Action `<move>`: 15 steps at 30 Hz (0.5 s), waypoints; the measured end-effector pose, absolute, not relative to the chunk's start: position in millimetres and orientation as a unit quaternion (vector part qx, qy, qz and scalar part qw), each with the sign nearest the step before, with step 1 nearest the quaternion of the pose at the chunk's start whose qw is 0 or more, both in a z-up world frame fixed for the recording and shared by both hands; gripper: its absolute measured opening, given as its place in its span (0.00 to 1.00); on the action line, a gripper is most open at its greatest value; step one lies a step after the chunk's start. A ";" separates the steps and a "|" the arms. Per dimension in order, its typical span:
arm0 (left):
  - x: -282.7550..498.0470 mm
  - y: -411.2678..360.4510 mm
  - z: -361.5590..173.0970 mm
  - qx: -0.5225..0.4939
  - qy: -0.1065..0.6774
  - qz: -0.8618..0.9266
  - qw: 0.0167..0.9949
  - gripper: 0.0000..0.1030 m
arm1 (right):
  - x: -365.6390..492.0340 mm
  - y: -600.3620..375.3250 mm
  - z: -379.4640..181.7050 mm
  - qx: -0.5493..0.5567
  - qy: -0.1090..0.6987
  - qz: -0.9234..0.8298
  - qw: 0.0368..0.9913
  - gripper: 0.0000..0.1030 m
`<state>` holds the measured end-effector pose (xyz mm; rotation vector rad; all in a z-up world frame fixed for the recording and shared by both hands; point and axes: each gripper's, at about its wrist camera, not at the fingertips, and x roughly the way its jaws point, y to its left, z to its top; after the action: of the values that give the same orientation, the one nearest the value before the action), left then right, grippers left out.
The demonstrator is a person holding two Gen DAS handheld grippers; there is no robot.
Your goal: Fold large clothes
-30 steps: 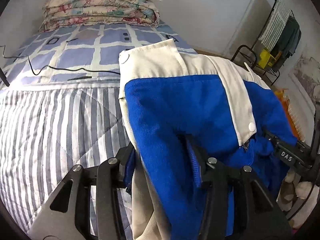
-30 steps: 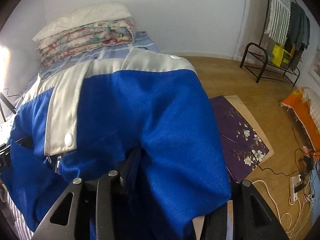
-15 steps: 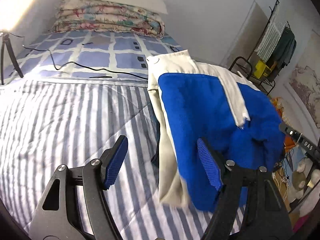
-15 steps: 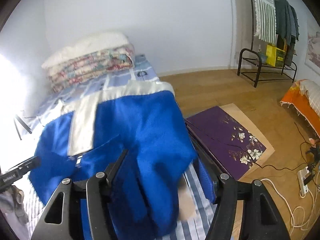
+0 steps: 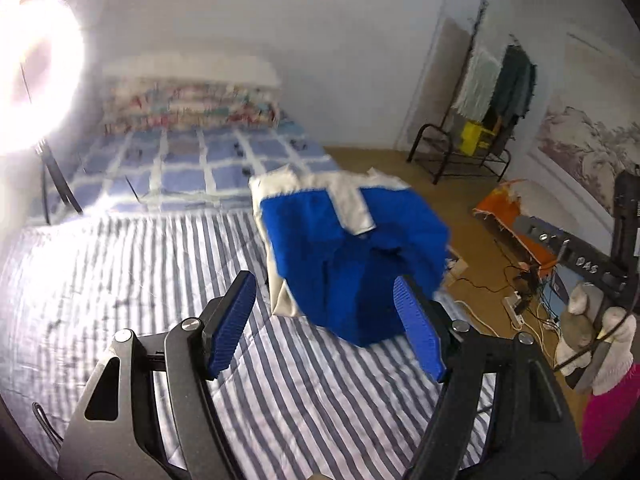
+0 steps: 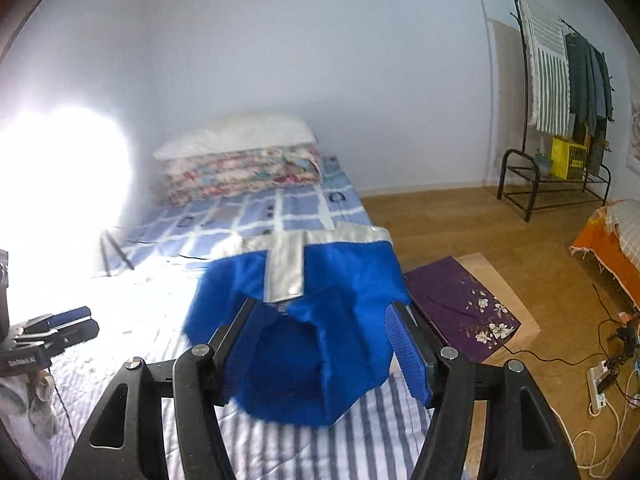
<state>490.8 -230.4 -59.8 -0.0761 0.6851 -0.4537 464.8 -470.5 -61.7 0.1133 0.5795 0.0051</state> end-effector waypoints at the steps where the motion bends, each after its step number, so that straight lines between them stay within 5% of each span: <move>1: 473.9 -228.2 -45.7 -0.032 0.325 -0.220 0.919 0.73 | 453.1 -467.6 -53.4 0.056 0.282 0.008 0.958 0.64; 15: 255.5 -194.6 89.0 -0.001 0.222 -0.230 0.948 0.73 | 259.4 -411.8 60.6 0.020 0.217 0.055 0.974 0.68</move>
<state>255.5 -194.6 89.0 -0.0023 0.4516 -0.4682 259.4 -411.8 60.6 0.0406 0.4386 0.1108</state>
